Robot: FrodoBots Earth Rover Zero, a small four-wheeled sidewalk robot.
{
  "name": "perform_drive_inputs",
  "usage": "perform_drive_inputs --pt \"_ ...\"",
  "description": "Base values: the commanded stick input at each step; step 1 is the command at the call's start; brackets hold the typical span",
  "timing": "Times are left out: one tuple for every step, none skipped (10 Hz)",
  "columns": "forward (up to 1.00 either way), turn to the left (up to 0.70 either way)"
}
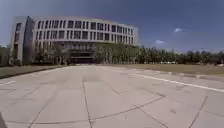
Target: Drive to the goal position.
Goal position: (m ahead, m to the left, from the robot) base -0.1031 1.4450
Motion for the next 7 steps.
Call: perform_drive_inputs --pt "0.70 -0.02" --pt "0.70 -0.25" --pt "0.70 -0.34" --pt "0.70 -0.34" --pt "0.70 -0.34" --pt "0.70 -0.34" --pt "0.70 -0.34"
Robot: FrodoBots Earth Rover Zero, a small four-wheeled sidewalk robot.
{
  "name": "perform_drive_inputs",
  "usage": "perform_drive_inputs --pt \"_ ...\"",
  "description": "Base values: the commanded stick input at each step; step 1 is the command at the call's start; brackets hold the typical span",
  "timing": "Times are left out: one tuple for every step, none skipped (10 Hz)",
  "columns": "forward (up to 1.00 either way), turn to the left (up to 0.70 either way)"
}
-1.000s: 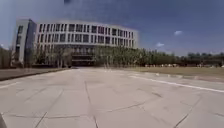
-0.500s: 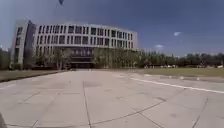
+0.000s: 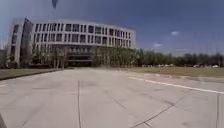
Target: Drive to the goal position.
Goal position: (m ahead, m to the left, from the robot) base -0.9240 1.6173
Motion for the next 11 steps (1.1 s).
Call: perform_drive_inputs --pt "0.70 -0.34" --pt "0.70 -0.34" --pt "0.70 -0.34" --pt "0.43 -0.48" --pt "0.00 -0.70" --pt "0.00 -0.70" --pt "0.00 -0.70" --pt "0.00 -0.70" --pt "0.00 -0.70" --pt "0.00 -0.70" --pt "0.00 -0.70"
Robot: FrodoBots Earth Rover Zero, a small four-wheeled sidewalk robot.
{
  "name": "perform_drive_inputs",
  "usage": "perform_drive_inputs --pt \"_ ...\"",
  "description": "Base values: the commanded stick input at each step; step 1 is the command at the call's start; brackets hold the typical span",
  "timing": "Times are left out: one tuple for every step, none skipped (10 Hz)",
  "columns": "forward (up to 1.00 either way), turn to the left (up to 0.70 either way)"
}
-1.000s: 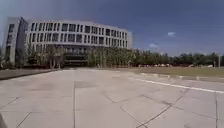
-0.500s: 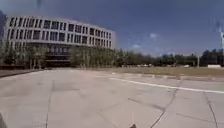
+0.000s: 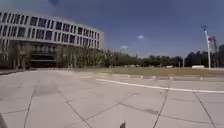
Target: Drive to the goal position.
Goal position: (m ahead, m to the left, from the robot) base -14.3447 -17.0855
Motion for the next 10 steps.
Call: perform_drive_inputs --pt "0.00 -0.70" --pt "0.00 -0.70" --pt "0.00 -0.70" --pt "0.00 -0.70" --pt "0.00 -0.70" --pt "0.00 -0.70" --pt "0.00 -0.70" --pt "0.00 -0.70" --pt "0.00 -0.70" --pt "0.00 -0.70"
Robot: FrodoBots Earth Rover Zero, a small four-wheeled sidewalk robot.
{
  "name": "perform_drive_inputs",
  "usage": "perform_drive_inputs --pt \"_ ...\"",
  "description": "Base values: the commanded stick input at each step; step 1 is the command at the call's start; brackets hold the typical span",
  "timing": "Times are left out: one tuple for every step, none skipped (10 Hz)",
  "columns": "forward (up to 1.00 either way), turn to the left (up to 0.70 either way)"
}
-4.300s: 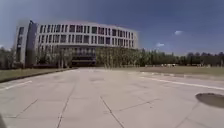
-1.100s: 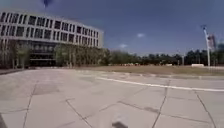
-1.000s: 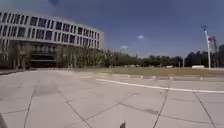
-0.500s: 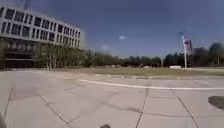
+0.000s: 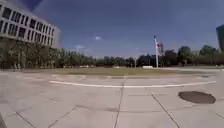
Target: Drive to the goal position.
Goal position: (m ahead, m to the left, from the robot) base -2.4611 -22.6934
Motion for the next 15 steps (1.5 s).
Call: perform_drive_inputs --pt "0.00 -0.70" --pt "0.00 -0.70" --pt "0.00 -0.70" --pt "0.00 -0.70" --pt "0.00 -0.70" --pt "0.00 -0.70" --pt "0.00 -0.70" --pt "0.00 -0.70" --pt "0.00 -0.70" --pt "0.00 -0.70" --pt "0.00 -0.70" --pt "0.00 -0.70" --pt "0.00 -0.70" --pt "0.00 -0.70" --pt "0.00 -0.70"
